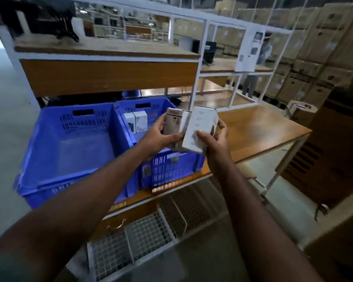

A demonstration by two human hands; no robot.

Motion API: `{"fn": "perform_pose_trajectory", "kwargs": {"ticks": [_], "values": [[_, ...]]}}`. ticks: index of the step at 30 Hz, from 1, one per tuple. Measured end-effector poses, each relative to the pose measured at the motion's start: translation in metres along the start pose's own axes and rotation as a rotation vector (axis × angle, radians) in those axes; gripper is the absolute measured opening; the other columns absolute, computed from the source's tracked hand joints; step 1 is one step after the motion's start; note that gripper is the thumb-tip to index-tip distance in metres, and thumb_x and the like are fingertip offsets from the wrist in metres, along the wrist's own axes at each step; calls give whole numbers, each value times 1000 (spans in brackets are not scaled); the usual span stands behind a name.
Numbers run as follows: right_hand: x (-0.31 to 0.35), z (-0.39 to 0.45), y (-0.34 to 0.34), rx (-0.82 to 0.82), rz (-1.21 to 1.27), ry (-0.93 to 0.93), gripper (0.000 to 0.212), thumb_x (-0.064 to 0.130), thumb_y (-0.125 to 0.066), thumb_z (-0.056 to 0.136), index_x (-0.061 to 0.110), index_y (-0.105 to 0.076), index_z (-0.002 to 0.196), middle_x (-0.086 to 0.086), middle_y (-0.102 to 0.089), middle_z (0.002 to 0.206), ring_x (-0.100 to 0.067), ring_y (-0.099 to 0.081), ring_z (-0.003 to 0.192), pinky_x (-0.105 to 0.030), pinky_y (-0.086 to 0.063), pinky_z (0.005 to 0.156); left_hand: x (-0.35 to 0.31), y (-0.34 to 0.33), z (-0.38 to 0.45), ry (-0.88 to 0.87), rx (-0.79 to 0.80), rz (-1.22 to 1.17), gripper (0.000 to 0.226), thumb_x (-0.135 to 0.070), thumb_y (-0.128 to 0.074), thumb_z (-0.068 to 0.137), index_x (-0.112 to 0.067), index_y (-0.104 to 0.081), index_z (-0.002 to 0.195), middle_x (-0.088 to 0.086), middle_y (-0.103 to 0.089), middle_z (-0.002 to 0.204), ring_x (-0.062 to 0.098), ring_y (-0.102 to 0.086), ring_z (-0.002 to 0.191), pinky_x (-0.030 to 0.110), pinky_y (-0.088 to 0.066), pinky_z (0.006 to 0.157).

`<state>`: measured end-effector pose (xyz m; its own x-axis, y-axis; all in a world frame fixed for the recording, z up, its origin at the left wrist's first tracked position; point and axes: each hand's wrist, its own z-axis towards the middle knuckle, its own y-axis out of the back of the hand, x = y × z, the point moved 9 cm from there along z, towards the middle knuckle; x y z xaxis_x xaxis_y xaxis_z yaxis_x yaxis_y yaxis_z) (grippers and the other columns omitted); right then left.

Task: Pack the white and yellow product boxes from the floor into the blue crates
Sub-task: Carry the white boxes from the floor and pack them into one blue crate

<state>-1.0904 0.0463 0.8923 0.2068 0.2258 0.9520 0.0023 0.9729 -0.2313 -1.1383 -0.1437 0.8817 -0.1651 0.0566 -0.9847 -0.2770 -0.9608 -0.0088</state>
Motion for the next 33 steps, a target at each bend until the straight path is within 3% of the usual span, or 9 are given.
{"fn": "perform_pose_trajectory", "kwargs": {"ticks": [4,6,9,11,15,18,20,23,33], "values": [[5,64,-4,138,-24,-18,90,19,-86,81,34,-26,147,-12,-62,136,-31,-70,117,-56,-59,92,-6,17,34,44,-59,-137,94,-16,-82,77,-28,-30,154,16,-65,133,33,-64,121,52,-55,96],[-2,92,-15,209,-76,-18,100,24,-87,81,38,-20,154,-8,-61,140,-28,-68,121,-59,-57,96,-7,34,47,73,-102,-104,89,-10,-79,78,-28,-31,150,20,-66,130,36,-65,119,53,-57,92],[-15,126,-33,282,-196,10,112,34,-90,78,45,-12,158,3,-57,144,-15,-64,125,-51,-58,97,-6,63,68,86,-181,43,92,0,-82,77,-42,-36,145,13,-62,132,31,-68,114,50,-61,82],[-19,153,-40,276,-288,65,110,33,-91,76,42,-15,156,12,-58,139,-5,-63,123,-45,-58,100,-5,84,85,60,-249,108,90,5,-82,77,-38,-42,146,10,-59,133,32,-67,115,45,-62,77],[-33,207,-55,292,-560,136,116,56,-92,64,54,-16,152,13,-54,146,-15,-60,127,-45,-55,103,14,125,129,79,-320,307,86,-4,-88,73,-37,-48,141,4,-65,124,31,-72,103,46,-63,67],[-53,246,-56,175,-669,144,105,52,-87,60,47,-24,144,-3,-63,132,-19,-68,108,-45,-60,93,33,154,164,106,-374,558,85,-16,-93,68,-44,-46,134,0,-67,119,25,-74,93,47,-63,63],[-64,266,-55,113,-677,127,97,51,-81,56,43,-28,137,-3,-66,119,-19,-70,96,-47,-62,83,45,165,186,116,-372,703,86,-17,-92,70,-40,-44,136,1,-68,119,22,-71,94,38,-60,66],[-68,285,-57,47,-780,154,91,56,-79,55,42,-32,131,0,-66,113,-23,-68,98,-47,-60,84,53,176,219,101,-335,889,87,-19,-94,66,-30,-47,139,5,-66,123,25,-66,105,33,-53,78],[-81,324,-66,109,-850,272,87,43,-81,65,32,-32,136,1,-48,127,-22,-60,109,-45,-58,86,75,195,298,114,-375,971,89,-24,-95,63,-22,-42,135,11,-56,130,29,-61,107,41,-53,89]]}}
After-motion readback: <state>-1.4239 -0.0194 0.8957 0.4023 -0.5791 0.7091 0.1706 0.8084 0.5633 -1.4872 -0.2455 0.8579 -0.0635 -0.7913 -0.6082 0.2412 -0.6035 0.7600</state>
